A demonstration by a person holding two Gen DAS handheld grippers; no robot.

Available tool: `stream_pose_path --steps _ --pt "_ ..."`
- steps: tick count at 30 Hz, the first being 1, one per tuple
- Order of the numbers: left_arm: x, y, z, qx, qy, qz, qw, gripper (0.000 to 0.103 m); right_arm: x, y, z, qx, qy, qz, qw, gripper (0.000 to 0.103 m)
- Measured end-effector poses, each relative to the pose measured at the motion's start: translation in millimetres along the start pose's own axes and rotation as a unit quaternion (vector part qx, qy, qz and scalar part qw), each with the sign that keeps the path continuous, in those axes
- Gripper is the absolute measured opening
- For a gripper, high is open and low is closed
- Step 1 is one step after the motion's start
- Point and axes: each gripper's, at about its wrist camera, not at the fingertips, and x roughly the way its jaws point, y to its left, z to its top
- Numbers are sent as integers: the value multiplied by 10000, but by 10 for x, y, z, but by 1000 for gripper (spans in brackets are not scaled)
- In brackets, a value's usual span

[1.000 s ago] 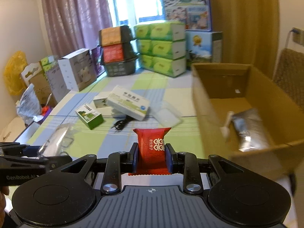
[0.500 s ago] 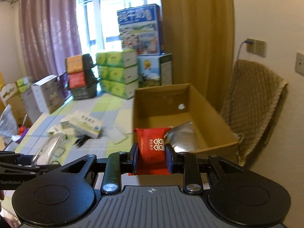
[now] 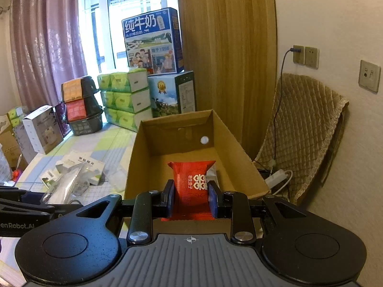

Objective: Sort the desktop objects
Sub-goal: 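Carry the tray in the left tool and candy in the right tool to the box, then open both tools to drop the tray and red candy into the box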

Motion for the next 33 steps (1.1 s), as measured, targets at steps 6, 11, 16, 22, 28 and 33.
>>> stream_pose_path --steps 6,11,16,22,28,33 --pt "164 -95 134 44 33 -43 10000 56 114 -124 60 51 -7 -13 10000 26" --pt "289 -158 228 116 66 -76 9999 56 224 -233 106 121 7 -42 9999 26" --pt "424 -203 319 203 88 -85 9997 56 325 -296 157 95 16 -57 9999 26" --pt "597 -242 436 183 141 -144 9996 56 445 -355 232 44 8 -100 9999 26" --pt "761 -340 553 271 127 -256 9992 56 544 -439 332 86 -34 -189 9998 26" --pt "928 -359 626 265 108 -296 9992 60 601 -506 366 135 -16 -251 9996 26"
